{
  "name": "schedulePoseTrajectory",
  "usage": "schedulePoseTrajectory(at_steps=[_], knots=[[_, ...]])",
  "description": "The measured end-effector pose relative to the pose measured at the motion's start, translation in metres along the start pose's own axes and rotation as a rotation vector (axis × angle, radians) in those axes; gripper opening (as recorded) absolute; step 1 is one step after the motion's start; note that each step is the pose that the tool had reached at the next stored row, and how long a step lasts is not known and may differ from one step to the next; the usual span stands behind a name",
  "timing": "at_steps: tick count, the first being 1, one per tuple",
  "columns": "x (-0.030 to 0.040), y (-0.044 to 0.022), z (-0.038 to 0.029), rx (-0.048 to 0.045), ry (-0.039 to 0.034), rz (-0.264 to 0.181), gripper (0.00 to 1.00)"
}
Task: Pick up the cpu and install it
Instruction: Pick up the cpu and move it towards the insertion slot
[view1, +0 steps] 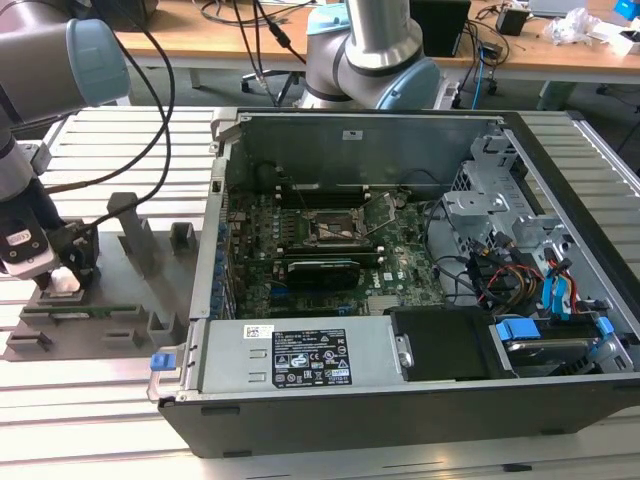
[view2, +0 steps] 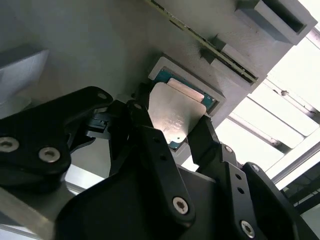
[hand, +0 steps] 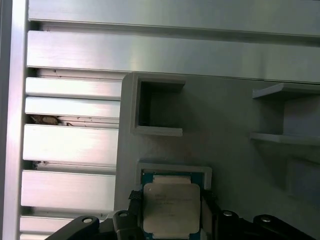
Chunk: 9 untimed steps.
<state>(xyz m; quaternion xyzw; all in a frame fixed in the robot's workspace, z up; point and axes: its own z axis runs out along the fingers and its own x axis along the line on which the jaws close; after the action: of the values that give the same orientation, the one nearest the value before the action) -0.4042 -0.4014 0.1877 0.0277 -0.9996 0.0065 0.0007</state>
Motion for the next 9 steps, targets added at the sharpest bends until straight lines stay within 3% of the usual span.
schedulePoseTrajectory(at_steps=[9], knots=[[0.0001, 0.0, 0.0002, 0.0, 0.0001, 0.0, 0.55]])
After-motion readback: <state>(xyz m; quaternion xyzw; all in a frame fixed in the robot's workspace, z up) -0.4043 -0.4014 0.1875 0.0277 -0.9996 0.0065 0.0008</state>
